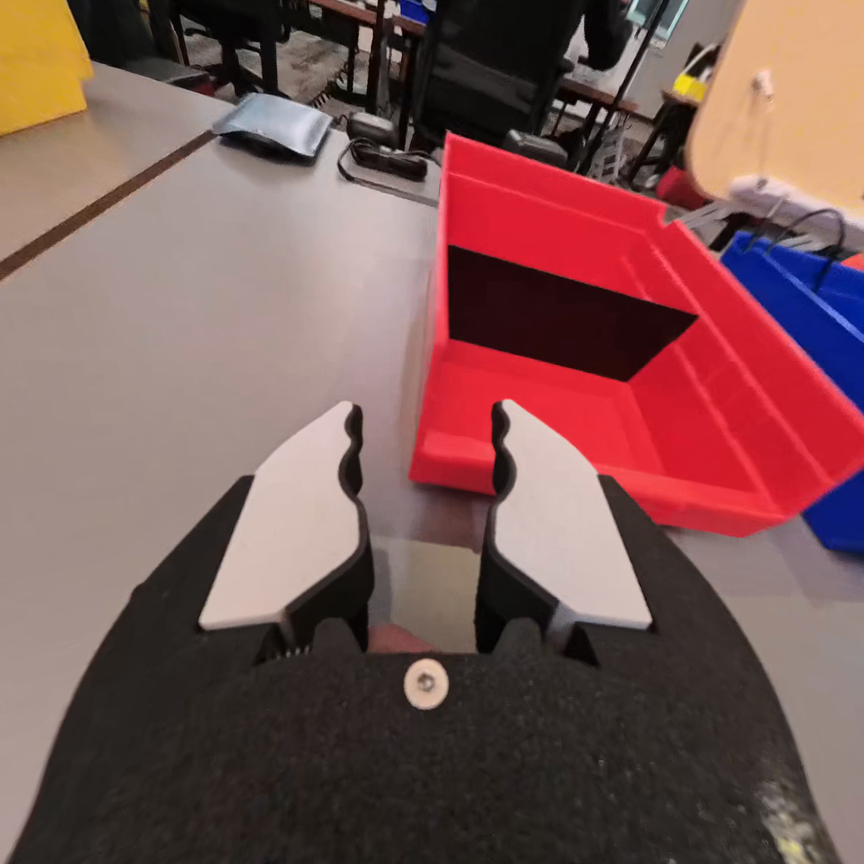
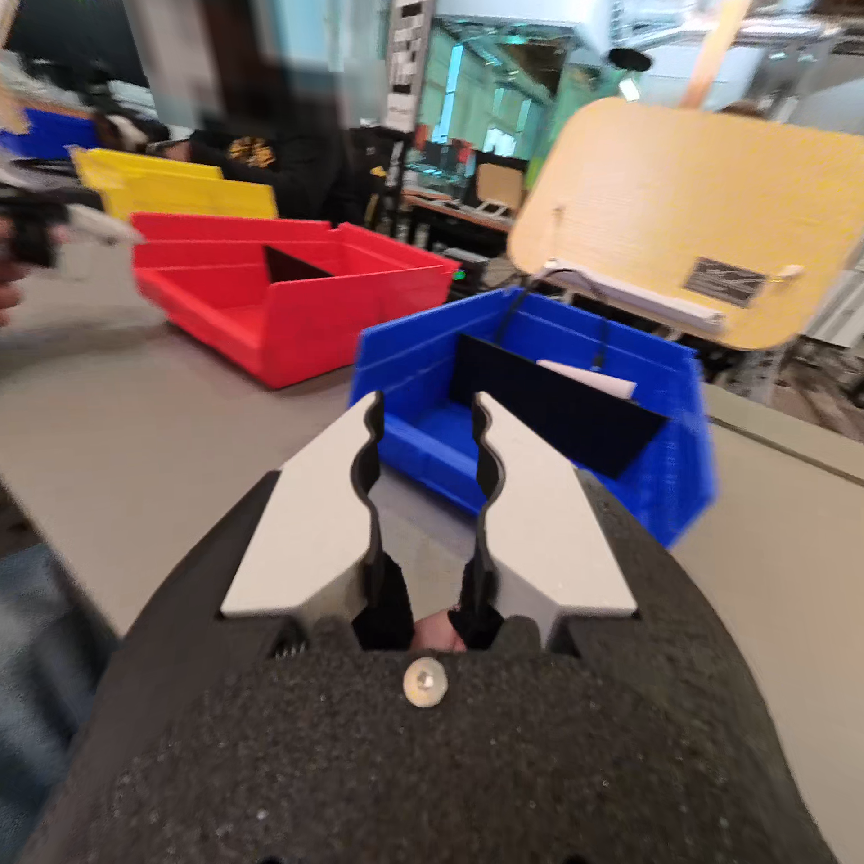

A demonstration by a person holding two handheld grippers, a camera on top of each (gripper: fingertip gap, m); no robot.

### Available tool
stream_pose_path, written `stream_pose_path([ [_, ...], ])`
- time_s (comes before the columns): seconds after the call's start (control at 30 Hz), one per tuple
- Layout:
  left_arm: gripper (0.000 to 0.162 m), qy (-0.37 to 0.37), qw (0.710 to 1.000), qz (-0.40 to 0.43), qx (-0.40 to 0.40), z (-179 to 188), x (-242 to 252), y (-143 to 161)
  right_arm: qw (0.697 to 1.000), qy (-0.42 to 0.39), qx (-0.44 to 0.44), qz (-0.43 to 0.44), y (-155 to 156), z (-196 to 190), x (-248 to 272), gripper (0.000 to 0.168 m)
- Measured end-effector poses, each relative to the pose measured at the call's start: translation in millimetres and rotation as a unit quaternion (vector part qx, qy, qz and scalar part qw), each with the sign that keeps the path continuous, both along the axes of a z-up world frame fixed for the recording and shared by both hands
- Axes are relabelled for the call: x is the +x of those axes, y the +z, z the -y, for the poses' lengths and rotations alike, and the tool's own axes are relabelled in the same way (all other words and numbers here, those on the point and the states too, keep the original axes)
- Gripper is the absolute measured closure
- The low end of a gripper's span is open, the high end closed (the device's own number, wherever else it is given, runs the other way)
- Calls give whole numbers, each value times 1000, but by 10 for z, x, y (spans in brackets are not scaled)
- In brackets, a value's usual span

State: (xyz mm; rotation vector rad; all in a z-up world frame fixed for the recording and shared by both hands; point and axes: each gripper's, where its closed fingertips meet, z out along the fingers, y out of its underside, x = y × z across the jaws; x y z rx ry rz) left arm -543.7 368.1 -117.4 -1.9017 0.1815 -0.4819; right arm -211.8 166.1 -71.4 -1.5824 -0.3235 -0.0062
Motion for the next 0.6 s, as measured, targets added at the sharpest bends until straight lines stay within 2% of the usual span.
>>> stream_pose_path([
  [0.07,110,-35,999,-5,-20,-110,97,-110,999,38,-16,3,-90,30,-268,133],
  [0.13,123,-27,998,-5,-55,-223,102,-218,997,76,-34,7,-185,77,-488,133],
  [0.2,134,-23,998,6,-56,-320,111,-209,991,118,-59,13,-304,151,-674,133],
  [0.23,153,-54,997,11,-61,-293,168,-221,989,132,-71,14,-357,183,-737,133],
  [0.3,155,-61,995,8,-75,-259,169,-258,986,141,-92,-3,-411,208,-812,134],
  [0.4,157,-75,988,-111,-81,0,116,-288,973,173,-138,-62,-466,212,-1015,132],
  [0.43,156,-74,986,-121,-88,119,117,-289,970,175,-153,-69,-496,189,-1071,131],
  [0.53,152,-74,987,-83,-115,489,229,-287,973,144,-173,-56,-592,40,-1144,126],
  [0.6,152,-73,980,-146,-115,743,229,-294,979,101,-169,-59,-618,-89,-1144,121],
])
